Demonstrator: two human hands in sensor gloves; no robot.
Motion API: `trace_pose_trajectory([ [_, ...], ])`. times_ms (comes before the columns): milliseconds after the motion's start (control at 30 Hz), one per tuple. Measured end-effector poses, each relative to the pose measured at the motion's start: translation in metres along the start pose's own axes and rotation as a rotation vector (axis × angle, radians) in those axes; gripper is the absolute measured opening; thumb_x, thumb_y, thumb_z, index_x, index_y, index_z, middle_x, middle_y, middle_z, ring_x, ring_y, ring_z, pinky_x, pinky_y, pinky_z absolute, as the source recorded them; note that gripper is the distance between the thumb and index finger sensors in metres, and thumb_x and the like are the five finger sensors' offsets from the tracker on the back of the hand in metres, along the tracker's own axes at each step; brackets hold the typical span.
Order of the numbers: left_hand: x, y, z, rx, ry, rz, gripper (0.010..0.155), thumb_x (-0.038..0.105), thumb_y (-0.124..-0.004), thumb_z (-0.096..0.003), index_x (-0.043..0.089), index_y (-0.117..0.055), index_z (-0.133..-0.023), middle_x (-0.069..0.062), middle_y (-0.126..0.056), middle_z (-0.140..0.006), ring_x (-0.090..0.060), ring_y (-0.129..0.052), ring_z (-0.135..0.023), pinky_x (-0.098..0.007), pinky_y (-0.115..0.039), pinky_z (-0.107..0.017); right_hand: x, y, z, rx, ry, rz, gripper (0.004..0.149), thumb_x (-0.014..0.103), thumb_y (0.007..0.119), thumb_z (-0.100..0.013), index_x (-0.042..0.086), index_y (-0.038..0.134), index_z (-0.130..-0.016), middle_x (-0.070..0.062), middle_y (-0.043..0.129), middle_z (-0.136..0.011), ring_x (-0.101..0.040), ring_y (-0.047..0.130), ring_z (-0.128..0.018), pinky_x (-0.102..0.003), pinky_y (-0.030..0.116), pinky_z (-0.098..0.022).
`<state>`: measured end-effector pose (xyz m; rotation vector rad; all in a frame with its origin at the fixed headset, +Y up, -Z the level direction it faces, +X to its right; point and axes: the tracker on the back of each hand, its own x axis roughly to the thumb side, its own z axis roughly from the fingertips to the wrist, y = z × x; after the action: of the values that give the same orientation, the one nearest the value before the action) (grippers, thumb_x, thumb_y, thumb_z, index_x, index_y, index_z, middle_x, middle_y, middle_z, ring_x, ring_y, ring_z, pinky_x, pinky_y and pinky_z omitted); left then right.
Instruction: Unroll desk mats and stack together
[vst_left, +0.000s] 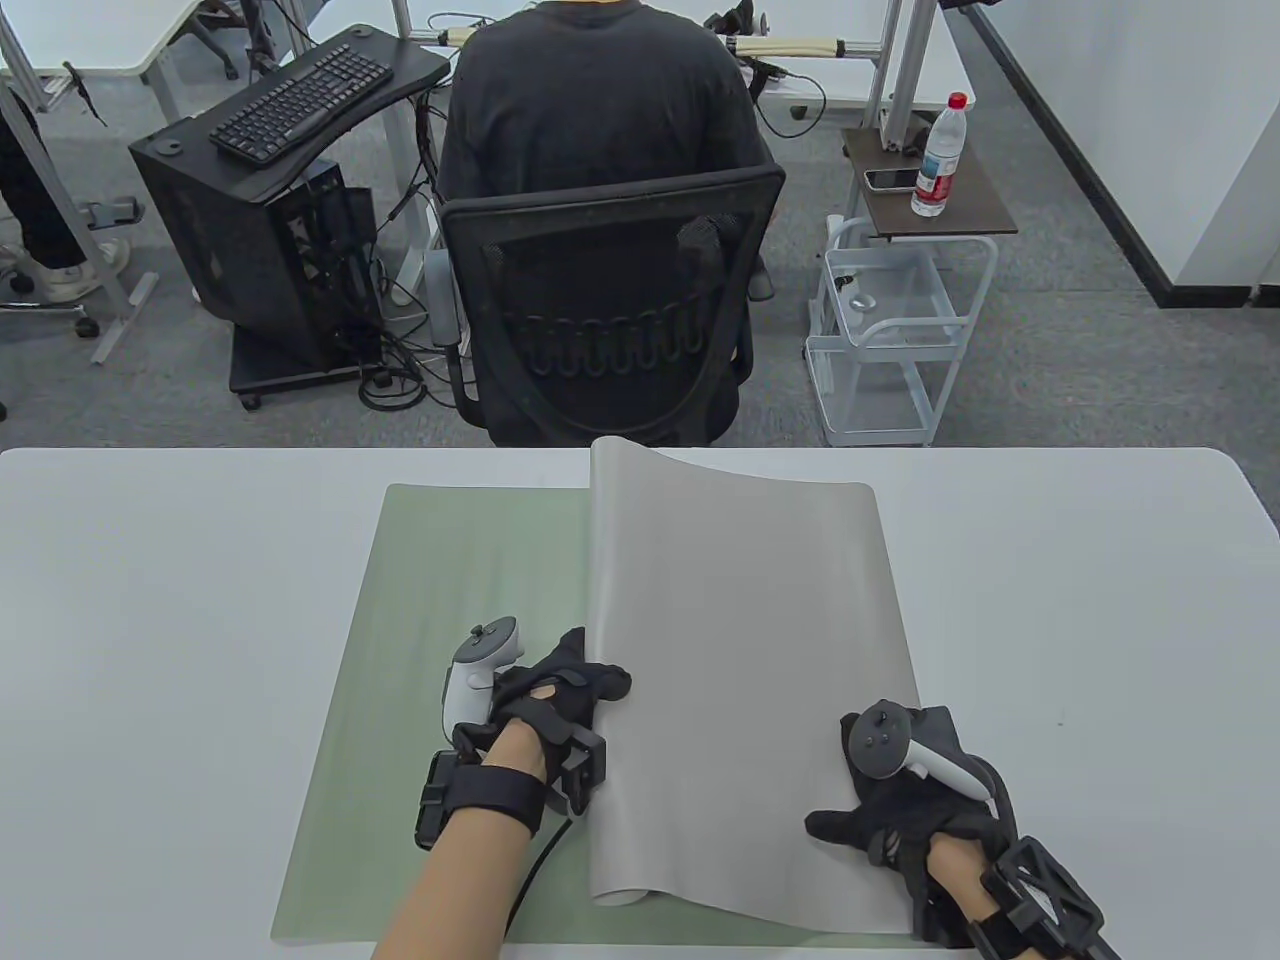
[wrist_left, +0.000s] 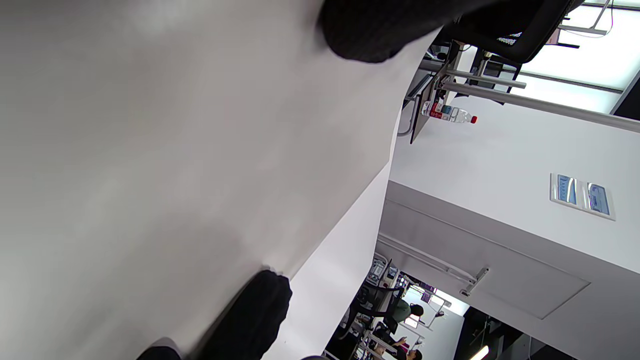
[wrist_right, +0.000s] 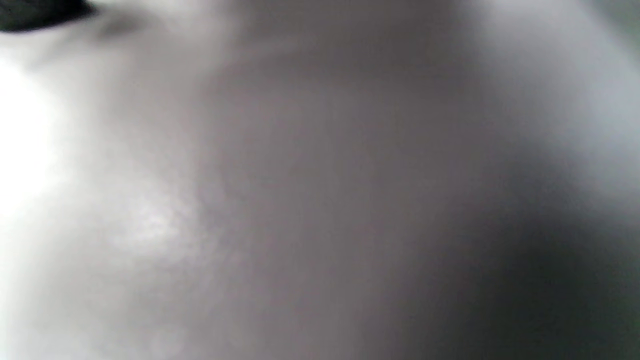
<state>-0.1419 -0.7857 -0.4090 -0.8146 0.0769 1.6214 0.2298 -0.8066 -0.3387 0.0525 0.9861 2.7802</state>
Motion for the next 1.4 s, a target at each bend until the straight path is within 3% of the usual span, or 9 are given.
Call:
trace_pose_trajectory([
  [133, -0.007, 0.013, 0.003, 0.069, 0.079, 0.04, 0.082, 0.028, -0.087, -0.0468, 0.013, -0.025, -0.098, -0.008, -0.054, -0.102, -0.027, -0.09, -0.08, -0.045, -0.082, -0.061, 0.0, 0.0, 0.0, 0.004, 0.002, 0.0, 0.103, 0.073, 0.061, -0.035, 0.027, -0.011, -0.093, -0.01, -0.025, -0.096, -0.04, -0.022, -0.089, -0.059, -0.002, -0.064],
  [333, -0.011, 0.011, 0.0, 0.012, 0.085, 0.061, 0.055, 0.039, -0.093, -0.0454, 0.03, -0.058, -0.087, 0.004, -0.075, -0.088, -0.018, -0.098, -0.07, -0.039, -0.091, -0.055, 0.0, -0.001, 0.0, 0.021, -0.005, -0.006, 0.104, 0.072, 0.063, -0.036, 0.027, -0.011, -0.093, -0.009, -0.026, -0.096, -0.04, -0.023, -0.088, -0.059, -0.002, -0.064],
  [433, -0.012, 0.009, -0.004, -0.052, 0.041, 0.09, 0.061, 0.029, -0.086, -0.0472, 0.02, -0.043, -0.089, -0.013, -0.06, -0.103, -0.04, -0.093, -0.085, -0.047, -0.091, -0.058, 0.0, -0.001, 0.0, 0.028, -0.003, -0.002, 0.104, 0.072, 0.063, -0.036, 0.027, -0.011, -0.093, -0.009, -0.026, -0.095, -0.04, -0.023, -0.088, -0.059, -0.002, -0.064],
  [567, -0.013, 0.016, -0.003, -0.052, 0.002, 0.067, 0.08, 0.022, -0.079, -0.0478, 0.017, -0.015, -0.095, -0.012, -0.055, -0.104, -0.035, -0.094, -0.085, -0.05, -0.085, -0.062, 0.0, -0.001, 0.0, 0.026, -0.003, 0.0, 0.104, 0.072, 0.063, -0.036, 0.027, -0.011, -0.093, -0.01, -0.026, -0.095, -0.04, -0.023, -0.088, -0.059, -0.002, -0.064],
  [667, -0.012, 0.026, 0.002, -0.014, 0.013, 0.071, 0.085, 0.021, -0.077, -0.0477, 0.017, -0.01, -0.098, -0.014, -0.053, -0.105, -0.036, -0.091, -0.085, -0.052, -0.081, -0.062, 0.0, -0.001, 0.0, 0.022, -0.002, 0.003, 0.104, 0.072, 0.063, -0.035, 0.027, -0.011, -0.093, -0.009, -0.026, -0.096, -0.04, -0.023, -0.089, -0.059, -0.002, -0.064],
  [933, -0.012, 0.06, 0.021, 0.127, 0.068, 0.009, 0.085, 0.03, -0.089, -0.047, 0.012, -0.024, -0.099, -0.012, -0.051, -0.103, -0.028, -0.089, -0.077, -0.046, -0.08, -0.06, 0.0, -0.001, -0.001, 0.025, 0.002, 0.006, 0.104, 0.072, 0.063, -0.036, 0.026, -0.01, -0.093, -0.01, -0.025, -0.096, -0.04, -0.022, -0.089, -0.06, -0.001, -0.065],
  [1133, -0.005, 0.06, 0.016, 0.119, 0.126, -0.073, 0.063, 0.034, -0.093, -0.0456, 0.027, -0.049, -0.091, 0.002, -0.068, -0.089, -0.016, -0.093, -0.067, -0.04, -0.086, -0.057, 0.002, -0.003, 0.0, 0.025, 0.01, 0.021, 0.104, 0.072, 0.064, -0.036, 0.025, -0.009, -0.093, -0.011, -0.024, -0.097, -0.042, -0.02, -0.09, -0.061, 0.002, -0.066],
  [1233, -0.005, 0.057, 0.011, 0.096, 0.138, -0.081, 0.064, 0.028, -0.086, -0.0476, 0.022, -0.04, -0.092, -0.01, -0.062, -0.102, -0.038, -0.096, -0.082, -0.045, -0.091, -0.057, 0.002, -0.003, 0.0, 0.022, 0.017, 0.035, 0.104, 0.073, 0.064, -0.036, 0.024, -0.008, -0.094, -0.012, -0.022, -0.097, -0.043, -0.019, -0.091, -0.061, 0.004, -0.066],
  [1400, -0.012, 0.06, 0.007, 0.112, 0.159, -0.078, 0.077, 0.023, -0.081, -0.048, 0.018, -0.023, -0.098, -0.008, -0.068, -0.099, -0.029, -0.102, -0.075, -0.044, -0.091, -0.056, 0.004, -0.004, 0.0, 0.019, 0.025, 0.056, 0.104, 0.073, 0.063, -0.036, 0.023, -0.008, -0.095, -0.014, -0.021, -0.098, -0.044, -0.016, -0.092, -0.063, 0.006, -0.067],
])
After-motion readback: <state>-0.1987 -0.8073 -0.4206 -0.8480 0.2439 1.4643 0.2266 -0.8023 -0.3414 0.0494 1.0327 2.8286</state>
